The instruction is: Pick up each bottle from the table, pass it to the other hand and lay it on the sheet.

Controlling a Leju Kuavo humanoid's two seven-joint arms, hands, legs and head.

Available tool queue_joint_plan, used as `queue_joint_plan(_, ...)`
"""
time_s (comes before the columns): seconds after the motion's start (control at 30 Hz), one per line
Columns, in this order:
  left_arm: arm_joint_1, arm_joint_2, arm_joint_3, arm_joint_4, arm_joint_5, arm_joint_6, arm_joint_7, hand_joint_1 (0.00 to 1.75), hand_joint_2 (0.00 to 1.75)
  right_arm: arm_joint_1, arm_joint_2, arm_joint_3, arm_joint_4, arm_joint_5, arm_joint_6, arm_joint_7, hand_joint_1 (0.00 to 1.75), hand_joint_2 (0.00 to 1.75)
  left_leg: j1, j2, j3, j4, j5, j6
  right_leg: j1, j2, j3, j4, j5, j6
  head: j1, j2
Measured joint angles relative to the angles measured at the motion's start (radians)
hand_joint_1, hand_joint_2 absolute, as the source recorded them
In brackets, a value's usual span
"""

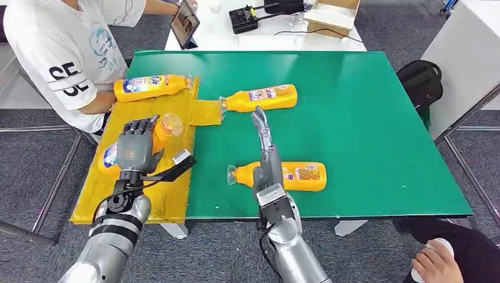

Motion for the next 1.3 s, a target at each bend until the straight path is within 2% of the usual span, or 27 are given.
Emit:
queue_joint_plan(0.13,-0.018,0.013,-0.027,0.055,0.008,0.000,-0.024,1.75,1.75,-0.004,0.000,0.000,0.000,-0.003,0.000,0.000,0.00,0.00,-0.001,0.000,0.000,0.000,0.000,0.000,0.000,0.000,0.000,0.000,0.000,0.000,0.000,0.000)
queue_joint_plan(0.27,-0.022,0.027,-0.061,0.097,0.031,0.001,0.006,1.75,1.75,-0.004,0.000,0.000,0.000,-0.010,0.003,0.000,0.00,0.00,0.000,-0.001,0.000,0.000,0.000,0.000,0.000,0.000,0.000,0.000,0.000,0.000,0.000,0.000)
queue_joint_plan(0.53,-0.033,0.035,-0.064,0.173,-0.015,0.001,0.008,1.75,1.75,-0.005,0.000,0.000,0.007,-0.012,0.006,0.000,0.00,0.00,0.000,0.000,0.000,0.000,0.000,0.000,0.000,0.000,0.000,0.000,0.000,0.000,0.000,0.000)
queue_joint_plan(0.8,-0.078,0.069,-0.215,0.323,-0.018,0.001,0.122,1.75,1.75,-0.016,0.003,0.001,0.031,-0.013,0.015,-0.001,0.00,0.00,0.000,-0.001,0.000,0.000,0.000,0.000,0.000,0.000,0.000,0.000,0.000,0.000,0.000,0.000)
queue_joint_plan(1.23,-0.115,0.090,-0.313,0.454,-0.004,0.002,0.133,1.75,1.75,-0.022,0.003,0.003,0.069,-0.015,0.031,-0.001,0.00,0.00,0.000,-0.001,0.000,0.000,0.000,0.000,0.000,0.000,0.000,0.000,0.000,0.000,0.000,0.000)
queue_joint_plan(1.27,-0.120,0.090,-0.316,0.465,-0.003,0.000,0.133,0.33,1.75,-0.023,0.005,0.003,0.072,-0.015,0.032,-0.001,0.00,0.00,0.000,-0.001,0.000,0.000,0.000,0.000,0.000,0.000,0.001,0.000,0.000,0.000,0.000,0.000)
queue_joint_plan(1.3,-0.124,0.090,-0.319,0.473,0.003,-0.005,0.130,0.03,1.75,-0.025,0.006,0.003,0.076,-0.015,0.036,-0.001,0.00,0.00,0.000,-0.001,0.000,0.000,0.000,0.000,0.000,0.000,0.001,0.000,0.000,0.000,0.000,0.000)
